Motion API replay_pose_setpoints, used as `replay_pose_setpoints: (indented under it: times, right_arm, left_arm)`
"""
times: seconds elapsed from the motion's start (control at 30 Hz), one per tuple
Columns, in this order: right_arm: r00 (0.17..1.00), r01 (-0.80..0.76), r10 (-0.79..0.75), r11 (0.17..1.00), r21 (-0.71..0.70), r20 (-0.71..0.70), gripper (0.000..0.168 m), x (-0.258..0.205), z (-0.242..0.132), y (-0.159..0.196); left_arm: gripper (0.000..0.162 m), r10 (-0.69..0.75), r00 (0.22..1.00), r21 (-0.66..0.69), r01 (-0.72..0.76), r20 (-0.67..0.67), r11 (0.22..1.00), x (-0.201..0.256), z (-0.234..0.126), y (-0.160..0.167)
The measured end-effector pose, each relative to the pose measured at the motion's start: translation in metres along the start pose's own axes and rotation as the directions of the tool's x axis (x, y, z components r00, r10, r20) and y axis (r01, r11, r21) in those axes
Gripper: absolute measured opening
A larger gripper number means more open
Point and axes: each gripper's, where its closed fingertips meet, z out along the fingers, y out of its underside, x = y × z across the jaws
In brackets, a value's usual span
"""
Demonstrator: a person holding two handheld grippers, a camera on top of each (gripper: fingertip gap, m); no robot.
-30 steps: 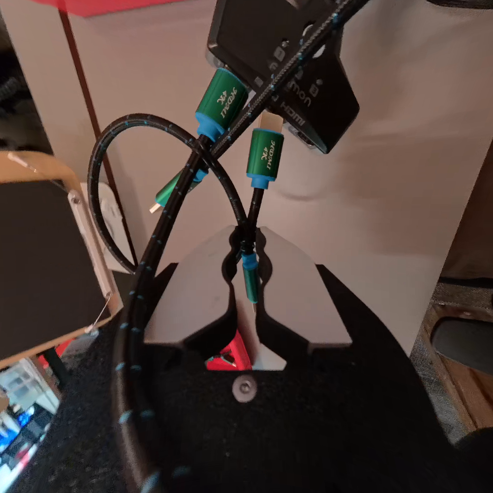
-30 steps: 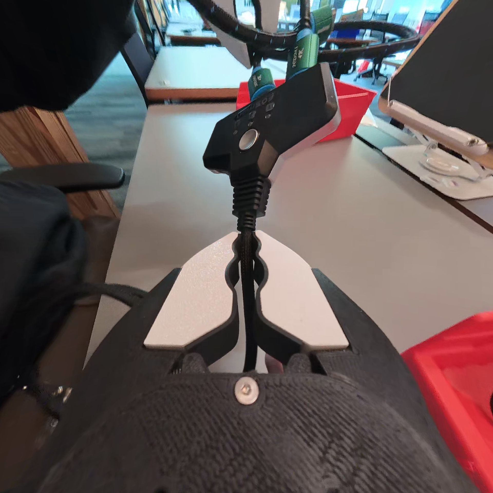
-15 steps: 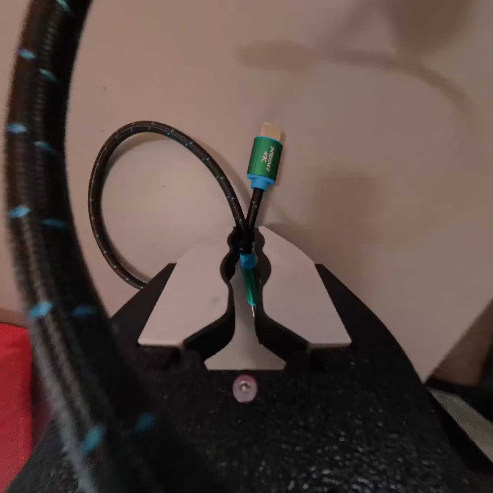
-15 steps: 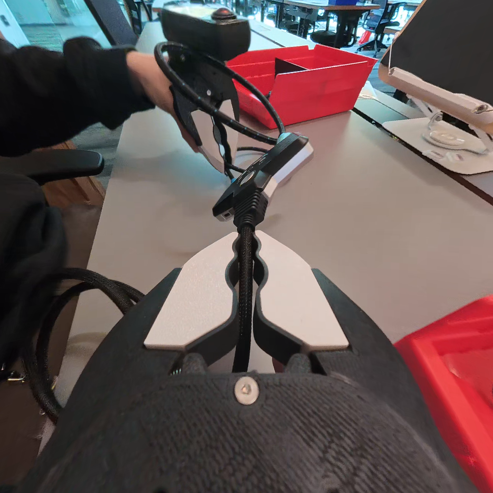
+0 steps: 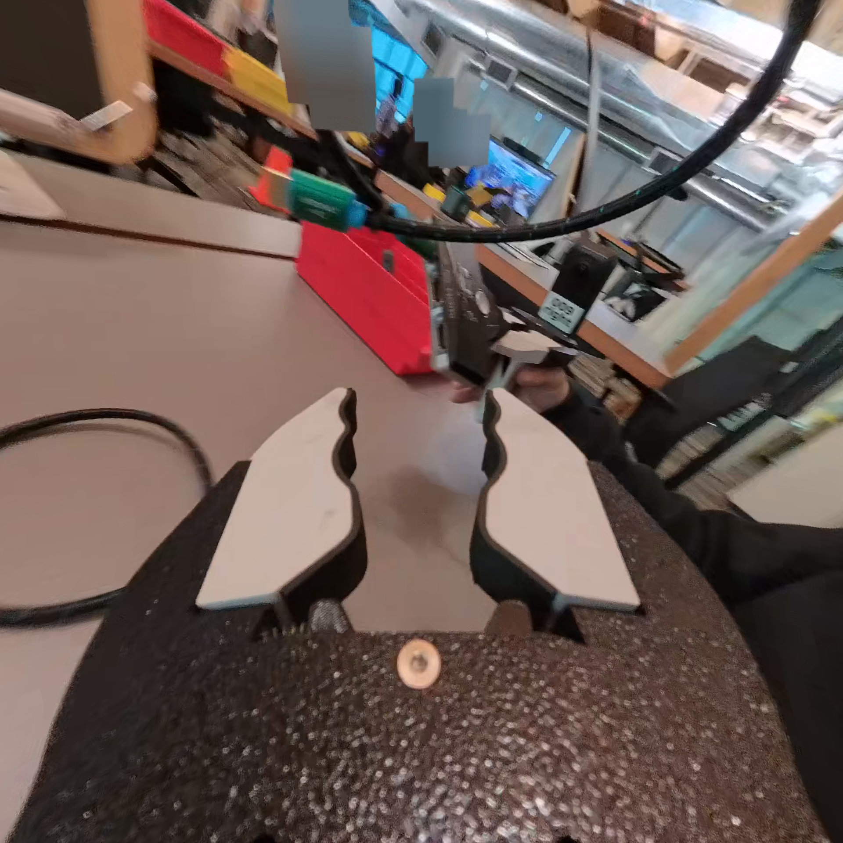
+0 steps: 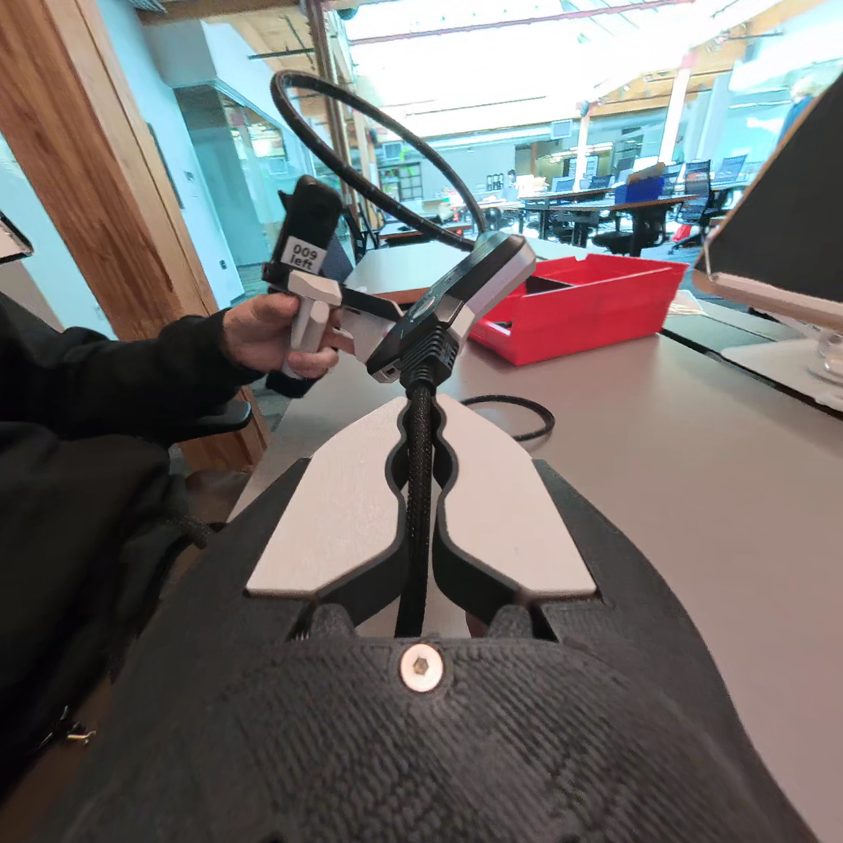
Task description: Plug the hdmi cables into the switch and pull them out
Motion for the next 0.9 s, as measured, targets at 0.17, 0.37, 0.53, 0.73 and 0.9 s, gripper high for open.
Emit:
replay_pose_setpoints:
  times: [0.17,0.37,0.53,0.73,0.9]
  right_arm:
    - [0.992,0.115,-0.112,0.991,-0.060,0.058,0.006,-0.019,0.026,-0.006]
    - [0.958,0.287,-0.287,0.958,-0.006,0.007,0.006,-0.027,0.030,-0.020]
    - [0.873,0.479,-0.454,0.867,0.138,-0.177,0.018,-0.024,0.019,-0.038]
    - [0.881,0.462,-0.414,0.858,0.225,-0.230,0.011,-0.027,0.001,-0.047]
    - [0.874,0.457,-0.396,0.868,0.195,-0.282,0.013,-0.022,-0.004,-0.044]
  left_arm:
    - [0.081,-0.072,0.991,-0.152,0.055,-0.113,0.987,0.025,0.045,0.010]
    - [0.023,-0.301,0.912,-0.130,0.275,-0.279,0.953,0.046,0.056,-0.014]
    - [0.021,-0.485,0.789,-0.090,0.490,-0.378,0.867,0.056,0.061,-0.024]
    - [0.020,-0.600,0.659,-0.083,0.639,-0.453,0.765,0.054,0.069,-0.026]
    - [0.021,-0.663,0.605,-0.075,0.711,-0.442,0.699,0.049,0.078,-0.019]
